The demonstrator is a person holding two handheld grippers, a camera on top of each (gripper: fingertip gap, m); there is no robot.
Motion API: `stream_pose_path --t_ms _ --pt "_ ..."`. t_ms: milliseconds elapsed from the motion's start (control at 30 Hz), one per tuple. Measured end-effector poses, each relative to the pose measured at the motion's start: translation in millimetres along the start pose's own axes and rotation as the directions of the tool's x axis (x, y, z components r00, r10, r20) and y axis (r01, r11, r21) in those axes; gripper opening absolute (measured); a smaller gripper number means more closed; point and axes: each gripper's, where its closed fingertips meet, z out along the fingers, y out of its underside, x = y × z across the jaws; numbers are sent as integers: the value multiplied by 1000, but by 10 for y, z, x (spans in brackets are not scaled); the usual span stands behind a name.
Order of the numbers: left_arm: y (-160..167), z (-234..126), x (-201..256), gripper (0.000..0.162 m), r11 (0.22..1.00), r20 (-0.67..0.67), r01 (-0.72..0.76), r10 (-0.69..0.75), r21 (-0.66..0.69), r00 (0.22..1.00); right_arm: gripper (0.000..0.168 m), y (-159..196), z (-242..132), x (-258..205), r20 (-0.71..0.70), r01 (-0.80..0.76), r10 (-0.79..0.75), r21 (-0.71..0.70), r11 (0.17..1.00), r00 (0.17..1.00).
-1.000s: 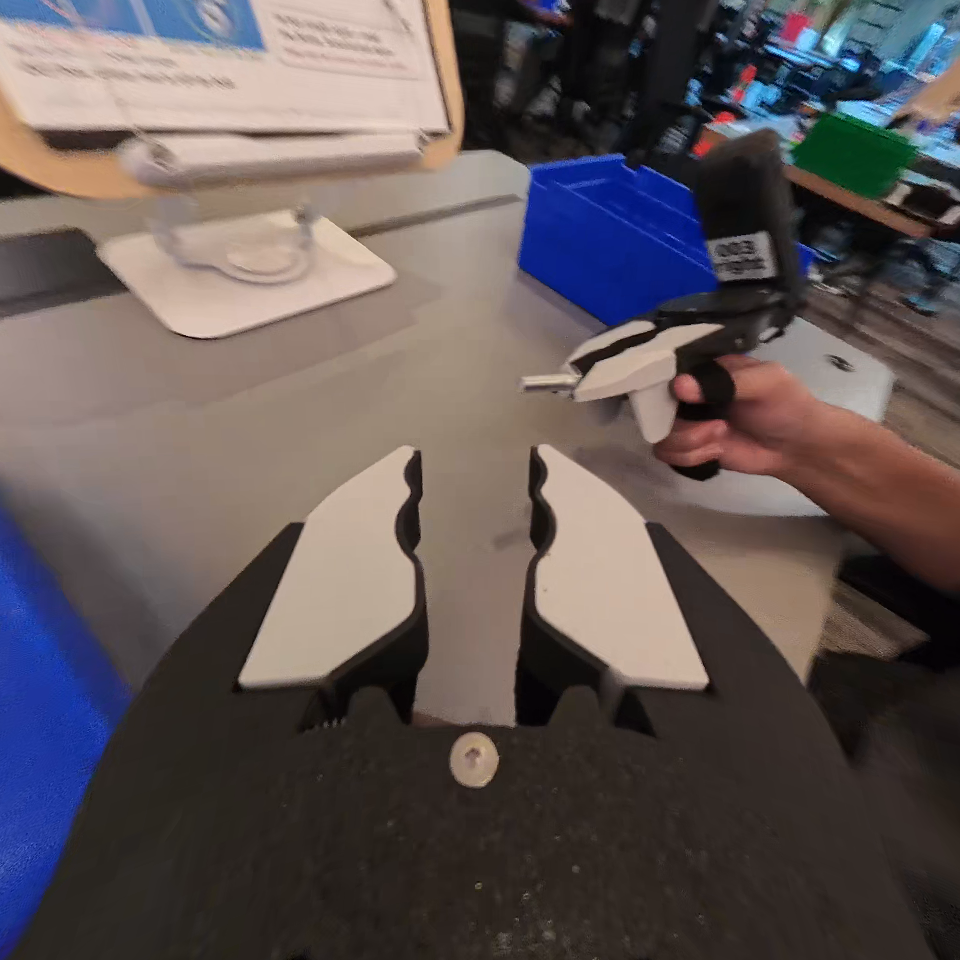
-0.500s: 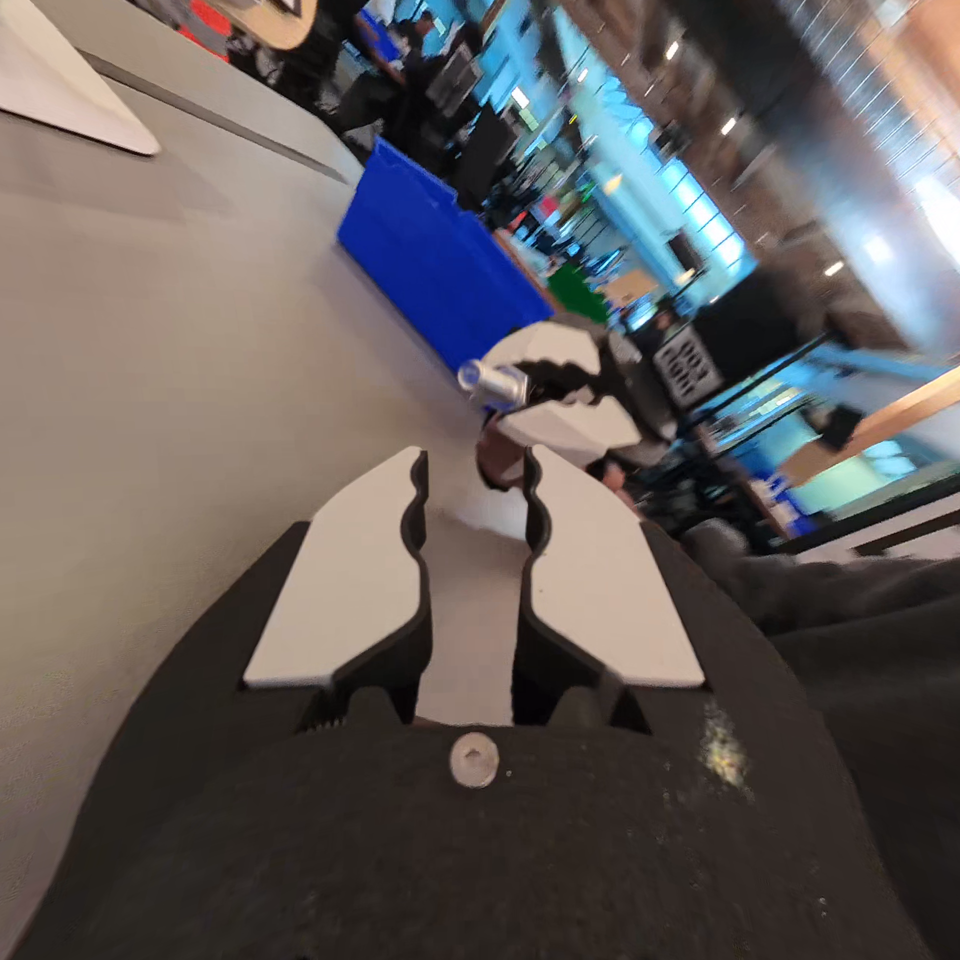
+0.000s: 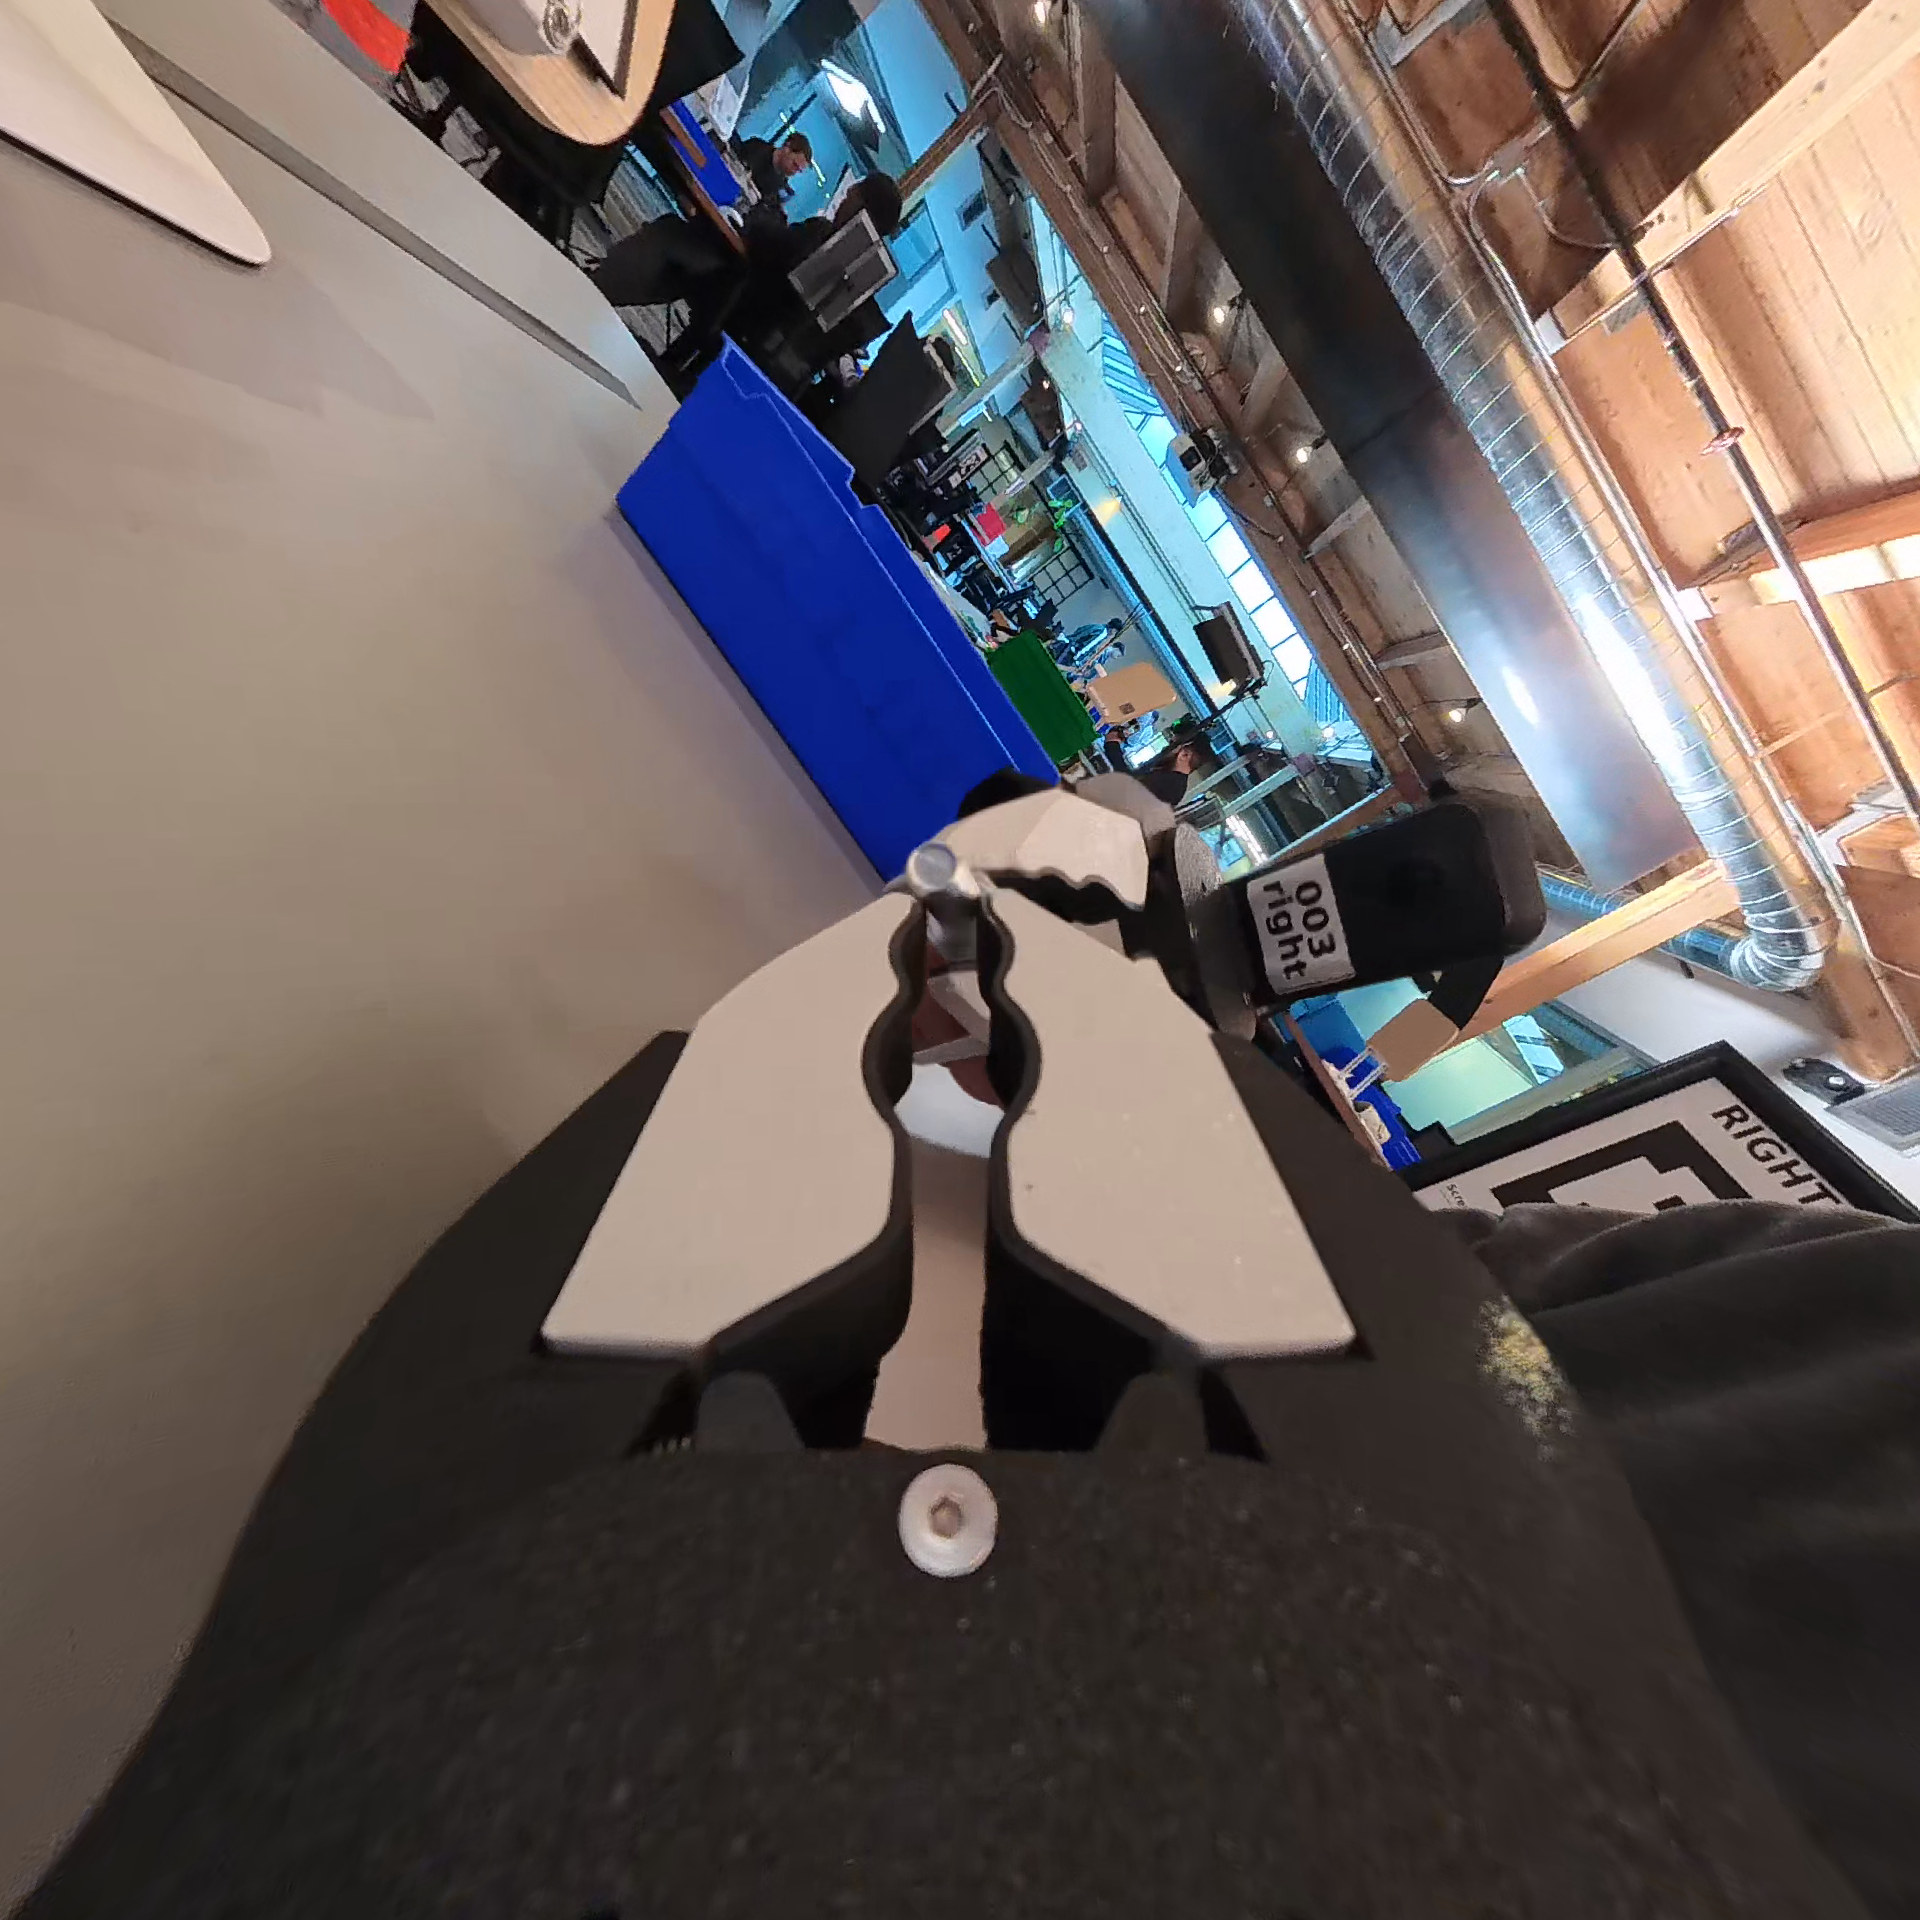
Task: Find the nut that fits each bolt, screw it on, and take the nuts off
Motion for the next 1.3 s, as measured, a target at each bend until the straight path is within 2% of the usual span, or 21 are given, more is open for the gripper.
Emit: stream_pose_path --t_ms 33,67,100,167,200,367,467,533,600,667,700,767,867,933,1067,1167,1300 --pt "-17 -4 0 8 1000 7 -7 7 5 1000 14 17 6 -30 12 9 -9 -7 1000 1000" --pt "-46 -9 12 1 1000 9 -19 19 18 1000 0 37 16 -130 64 25 -24 -14 1000 998" --pt "-61 -8 22 0 999 12 -31 31 20 999 0 41 32 -200 80 41 -40 -15 999 996" --pt "26 33 -6 0 996 45 -72 75 -61 996 0 4 49 -75 -64 79 -79 -9 997 995" --pt "51 43 -47 0 991 78 -107 114 -81 990 0 -6 49 -67 -68 83 -84 -9 996 994" --pt "86 -93 -340 0 979 256 -151 183 -138 949 0 408 37 116 -35 -81 76 -194 978 996" --pt "169 -349 -311 1 961 342 -209 260 -179 903 0 444 -115 236 -38 -183 179 -209 961 983" --pt "203 -574 -256 18 931 393 -294 358 -215 847 1 438 -209 326 -27 -267 268 -220 938 963" --pt "190 -844 -356 21 884 498 -370 467 -286 731 20 426 -269 368 14 -375 390 -246 894 921" --pt "172 -1076 -539 23 853 597 -404 520 -329 611 24 286 -299 394 82 -523 542 -177 834 836" --pt "181 -1142 -615 23 851 628 -411 521 -327 578 25 227 -301 411 119 -600 613 -129 789 781" --pt "216 -1181 -695 24 865 656 -400 494 -303 571 29 280 -268 405 158 -705 717 -132 697 679" --pt "184 -1253 -775 29 879 705 -363 469 -311 532 36 195 -294 434 212 -745 746 -106 659 631" --pt "151 -1287 -819 29 870 720 -370 481 -325 500 35 128 -312 502 208 -734 727 -60 677 654" --pt "183 -1293 -910 30 839 706 -371 539 -398 460 35 286 -243 462 136 -657 667 -117 745 732" --pt "219 -1225 -883 32 856 684 -348 516 -383 515 35 323 -181 302 151 -614 635 -165 771 757" --pt "249 -1236 -797 36 853 663 -342 521 -394 537 36 389 2 268 70 -429 455 -228 874 888"
